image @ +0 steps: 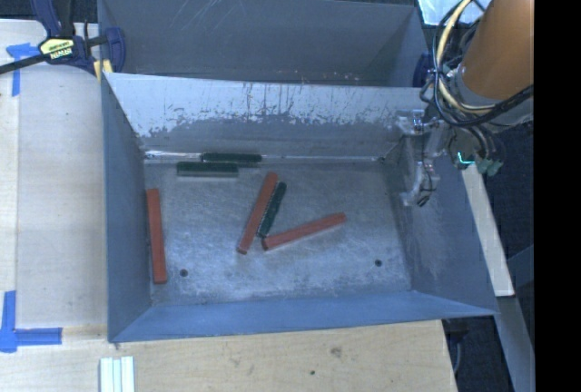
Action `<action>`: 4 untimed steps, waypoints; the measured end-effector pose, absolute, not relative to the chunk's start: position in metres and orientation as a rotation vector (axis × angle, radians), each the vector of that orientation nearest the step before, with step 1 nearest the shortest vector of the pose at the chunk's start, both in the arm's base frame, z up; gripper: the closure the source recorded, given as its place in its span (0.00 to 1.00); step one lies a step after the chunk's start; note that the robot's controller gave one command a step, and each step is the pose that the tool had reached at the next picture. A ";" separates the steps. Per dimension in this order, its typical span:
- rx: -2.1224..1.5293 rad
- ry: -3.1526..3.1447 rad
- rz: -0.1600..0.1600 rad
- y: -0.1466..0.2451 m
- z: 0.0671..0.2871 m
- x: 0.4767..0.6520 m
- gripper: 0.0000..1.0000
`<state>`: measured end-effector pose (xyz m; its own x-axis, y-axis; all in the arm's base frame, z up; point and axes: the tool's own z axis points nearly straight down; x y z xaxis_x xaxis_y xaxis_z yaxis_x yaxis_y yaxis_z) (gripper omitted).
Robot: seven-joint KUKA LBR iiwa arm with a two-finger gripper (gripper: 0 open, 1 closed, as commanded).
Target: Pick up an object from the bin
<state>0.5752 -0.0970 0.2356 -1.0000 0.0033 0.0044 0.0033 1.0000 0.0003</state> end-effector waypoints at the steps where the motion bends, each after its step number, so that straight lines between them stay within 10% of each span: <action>1: 0.587 -3.085 -0.001 -0.017 0.068 0.599 0.00; 2: 0.730 -3.057 0.000 0.005 0.101 0.561 0.00; 4: 0.468 -3.109 0.000 0.021 0.071 0.543 0.00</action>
Offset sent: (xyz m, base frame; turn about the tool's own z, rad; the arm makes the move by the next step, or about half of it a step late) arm 0.0238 0.0793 -0.1656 -0.3796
